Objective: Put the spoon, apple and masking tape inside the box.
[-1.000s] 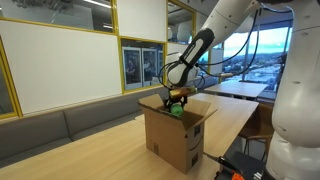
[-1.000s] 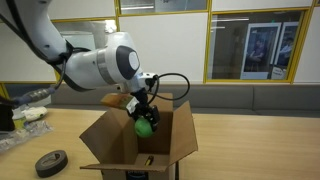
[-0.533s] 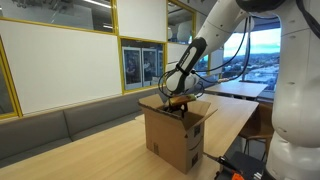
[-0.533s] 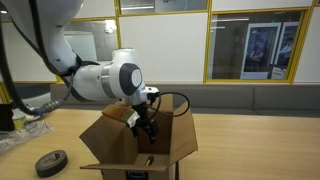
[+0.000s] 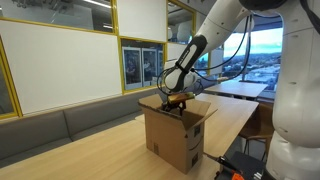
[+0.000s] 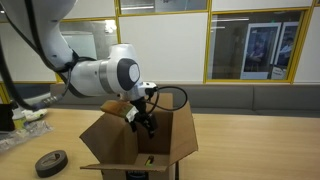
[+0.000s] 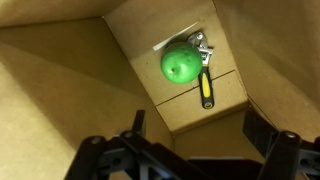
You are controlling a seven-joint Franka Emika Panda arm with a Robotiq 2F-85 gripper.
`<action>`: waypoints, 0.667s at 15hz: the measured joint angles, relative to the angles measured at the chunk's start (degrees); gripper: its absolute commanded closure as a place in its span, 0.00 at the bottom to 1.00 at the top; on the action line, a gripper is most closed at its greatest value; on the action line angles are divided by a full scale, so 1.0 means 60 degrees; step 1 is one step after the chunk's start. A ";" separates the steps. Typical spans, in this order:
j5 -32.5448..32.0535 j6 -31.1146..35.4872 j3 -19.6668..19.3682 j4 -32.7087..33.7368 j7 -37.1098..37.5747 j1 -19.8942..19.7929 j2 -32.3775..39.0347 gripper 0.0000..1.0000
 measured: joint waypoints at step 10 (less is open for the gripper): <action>-0.1442 -0.1227 0.1306 0.0010 0.1195 0.0475 -0.2568 0.00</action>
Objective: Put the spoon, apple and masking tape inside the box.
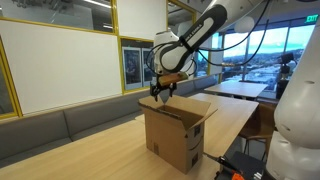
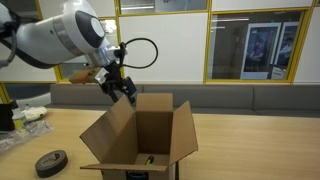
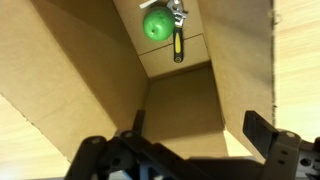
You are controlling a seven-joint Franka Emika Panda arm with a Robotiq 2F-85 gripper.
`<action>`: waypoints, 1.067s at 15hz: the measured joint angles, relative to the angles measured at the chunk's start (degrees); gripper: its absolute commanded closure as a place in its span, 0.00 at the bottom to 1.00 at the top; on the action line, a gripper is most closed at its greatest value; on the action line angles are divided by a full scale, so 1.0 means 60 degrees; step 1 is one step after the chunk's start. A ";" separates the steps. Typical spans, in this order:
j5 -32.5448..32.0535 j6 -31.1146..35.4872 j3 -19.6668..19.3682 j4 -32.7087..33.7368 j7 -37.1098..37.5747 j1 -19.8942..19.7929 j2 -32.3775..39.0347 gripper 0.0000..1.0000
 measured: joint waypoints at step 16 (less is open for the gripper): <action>0.3625 -0.0098 0.2418 0.0867 -0.1734 0.2267 0.0609 0.00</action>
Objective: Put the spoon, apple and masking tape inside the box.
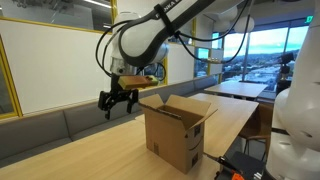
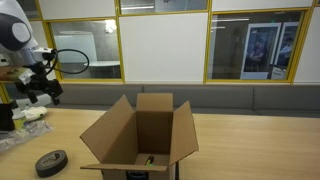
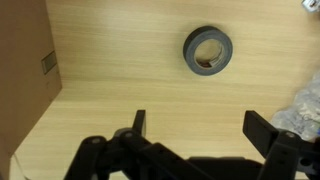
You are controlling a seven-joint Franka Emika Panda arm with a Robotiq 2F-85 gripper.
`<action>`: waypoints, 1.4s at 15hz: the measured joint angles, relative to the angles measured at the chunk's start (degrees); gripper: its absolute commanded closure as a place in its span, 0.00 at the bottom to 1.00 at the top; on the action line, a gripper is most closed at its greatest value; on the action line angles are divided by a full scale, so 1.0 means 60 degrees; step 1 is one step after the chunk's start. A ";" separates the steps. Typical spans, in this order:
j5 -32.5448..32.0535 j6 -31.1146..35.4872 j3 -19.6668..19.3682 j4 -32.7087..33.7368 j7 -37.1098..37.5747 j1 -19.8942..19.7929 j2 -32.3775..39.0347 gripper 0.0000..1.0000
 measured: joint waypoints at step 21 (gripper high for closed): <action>0.1019 0.0048 -0.0332 0.3403 -0.1202 0.1399 0.6737 0.00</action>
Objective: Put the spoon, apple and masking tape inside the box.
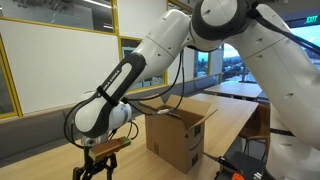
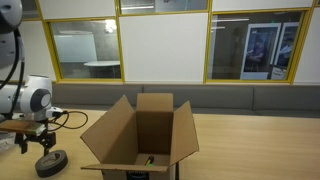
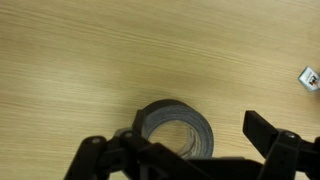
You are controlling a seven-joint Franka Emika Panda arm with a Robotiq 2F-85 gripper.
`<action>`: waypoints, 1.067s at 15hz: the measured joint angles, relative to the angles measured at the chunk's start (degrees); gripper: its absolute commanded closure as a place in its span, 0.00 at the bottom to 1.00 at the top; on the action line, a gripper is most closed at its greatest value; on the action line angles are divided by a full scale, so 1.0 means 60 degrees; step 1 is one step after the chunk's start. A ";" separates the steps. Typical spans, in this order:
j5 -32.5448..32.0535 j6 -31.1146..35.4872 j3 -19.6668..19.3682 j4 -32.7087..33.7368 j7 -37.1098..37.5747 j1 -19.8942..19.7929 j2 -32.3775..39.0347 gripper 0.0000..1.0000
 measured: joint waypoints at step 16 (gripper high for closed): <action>-0.0168 0.0719 -0.1357 0.1494 0.1096 0.0791 0.2295 0.00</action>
